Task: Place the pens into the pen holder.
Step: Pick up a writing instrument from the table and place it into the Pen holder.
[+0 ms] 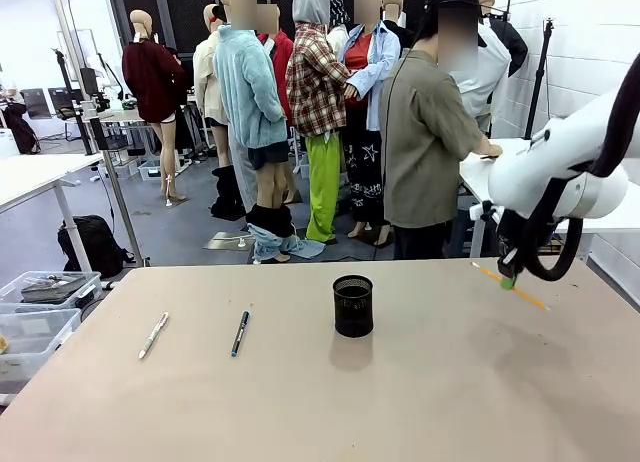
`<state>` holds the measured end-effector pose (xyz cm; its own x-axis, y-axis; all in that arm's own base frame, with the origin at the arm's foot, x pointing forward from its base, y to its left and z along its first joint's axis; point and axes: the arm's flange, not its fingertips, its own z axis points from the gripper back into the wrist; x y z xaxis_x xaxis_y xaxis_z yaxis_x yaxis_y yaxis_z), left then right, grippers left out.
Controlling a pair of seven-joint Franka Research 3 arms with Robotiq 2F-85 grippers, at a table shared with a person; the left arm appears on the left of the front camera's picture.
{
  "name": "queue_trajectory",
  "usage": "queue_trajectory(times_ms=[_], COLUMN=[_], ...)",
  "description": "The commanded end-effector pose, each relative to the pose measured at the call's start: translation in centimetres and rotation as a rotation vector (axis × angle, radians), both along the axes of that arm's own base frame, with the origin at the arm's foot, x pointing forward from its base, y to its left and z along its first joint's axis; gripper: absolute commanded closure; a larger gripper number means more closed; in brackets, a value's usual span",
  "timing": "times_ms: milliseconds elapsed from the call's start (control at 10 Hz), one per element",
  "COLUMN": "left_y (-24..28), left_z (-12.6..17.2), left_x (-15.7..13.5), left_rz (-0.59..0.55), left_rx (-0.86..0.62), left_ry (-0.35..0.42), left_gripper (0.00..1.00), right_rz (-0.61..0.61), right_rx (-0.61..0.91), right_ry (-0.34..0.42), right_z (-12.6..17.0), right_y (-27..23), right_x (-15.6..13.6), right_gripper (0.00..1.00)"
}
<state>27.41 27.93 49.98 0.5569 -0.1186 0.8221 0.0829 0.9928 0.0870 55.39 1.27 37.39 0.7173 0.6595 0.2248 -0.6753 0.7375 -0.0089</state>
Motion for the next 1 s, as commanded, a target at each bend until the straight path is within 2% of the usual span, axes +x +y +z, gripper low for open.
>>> queue_trajectory(times_ms=[0, 200, 400, 500, 700, 900], left_y=[0.1, 0.1, 0.1, 0.1, 0.1, 0.1], left_z=[-0.1, -0.1, -0.1, -0.1, -0.1, -0.1], left_x=[0.2, 0.2, 0.2, 0.2, 0.2, 0.2], left_rz=[0.017, 0.017, 0.017, 0.017, 0.017, 0.017], left_rx=[-0.009, -0.009, -0.009, -0.009, -0.009, -0.009], left_ry=[-0.002, -0.002, -0.002, -0.002, -0.002, -0.002], left_gripper=[0.00, 0.00, 0.00, 0.00, 0.00, 0.00], right_rz=[0.254, 0.476, 0.609, 0.660, 0.766, 0.845], right_rx=[0.212, 0.447, 0.646, 0.722, 0.846, 0.865], right_ry=[-0.126, -0.288, -0.439, -0.474, -0.474, -0.456], right_z=[1.1, 3.3, 5.6, 6.2, 6.6, 6.4], right_y=[0.0, 1.3, 4.8, 7.2, 12.2, 16.0], right_x=[-2.3, -3.3, -3.6, -3.4, -2.6, -2.9], right_gripper=[1.00, 1.00, 1.00, 1.00, 1.00, 1.00])
